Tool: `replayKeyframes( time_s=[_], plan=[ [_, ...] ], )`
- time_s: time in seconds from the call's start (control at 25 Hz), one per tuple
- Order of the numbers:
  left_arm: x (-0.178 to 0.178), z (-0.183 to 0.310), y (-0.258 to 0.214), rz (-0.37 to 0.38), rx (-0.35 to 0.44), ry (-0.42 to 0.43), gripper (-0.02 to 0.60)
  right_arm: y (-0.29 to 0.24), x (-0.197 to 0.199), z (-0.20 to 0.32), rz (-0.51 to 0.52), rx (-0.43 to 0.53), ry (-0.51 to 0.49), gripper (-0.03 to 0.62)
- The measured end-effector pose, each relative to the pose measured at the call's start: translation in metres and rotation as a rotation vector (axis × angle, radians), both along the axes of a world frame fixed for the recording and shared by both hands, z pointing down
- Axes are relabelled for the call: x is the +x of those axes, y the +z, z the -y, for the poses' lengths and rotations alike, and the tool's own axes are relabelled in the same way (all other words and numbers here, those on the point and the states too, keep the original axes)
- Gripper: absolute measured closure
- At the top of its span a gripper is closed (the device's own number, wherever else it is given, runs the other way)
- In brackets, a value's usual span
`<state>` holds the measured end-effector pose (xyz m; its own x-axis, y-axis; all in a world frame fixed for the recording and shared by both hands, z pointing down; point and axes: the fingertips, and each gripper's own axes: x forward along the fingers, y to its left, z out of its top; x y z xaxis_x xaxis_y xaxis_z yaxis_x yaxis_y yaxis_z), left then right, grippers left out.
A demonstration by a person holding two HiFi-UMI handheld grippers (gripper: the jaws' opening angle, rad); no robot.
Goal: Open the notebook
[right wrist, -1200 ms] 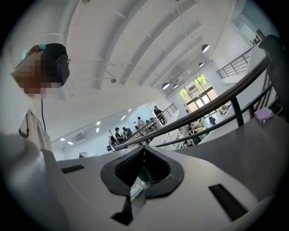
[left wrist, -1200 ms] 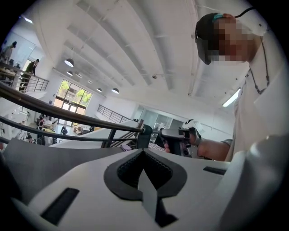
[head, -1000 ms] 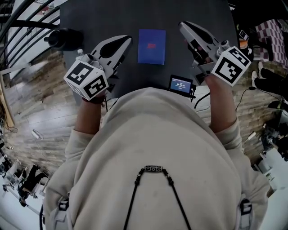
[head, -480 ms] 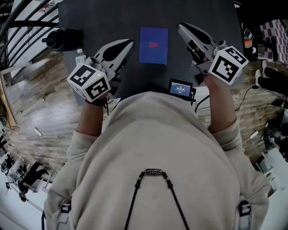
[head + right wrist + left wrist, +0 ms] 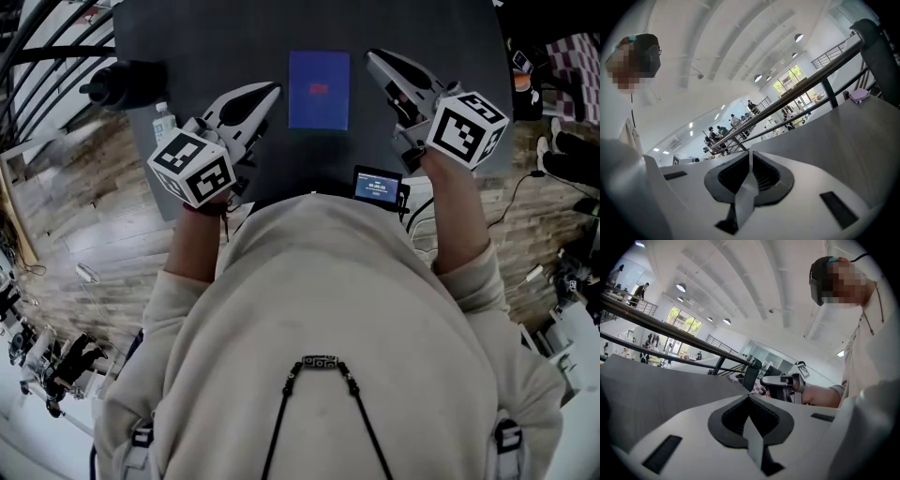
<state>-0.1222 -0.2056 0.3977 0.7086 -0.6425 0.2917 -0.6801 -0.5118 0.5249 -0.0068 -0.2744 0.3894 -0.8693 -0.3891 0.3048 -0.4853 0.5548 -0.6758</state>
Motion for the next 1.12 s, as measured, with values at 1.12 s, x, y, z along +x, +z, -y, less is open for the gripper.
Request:
replayKeyframes(
  time_s=[1.12],
  plan=[
    [0.031, 0.007, 0.116, 0.166, -0.163, 0.051, 0.581, 0.110, 0.022, 0.012, -0.027, -0.183, 0.022, 0.520]
  ],
)
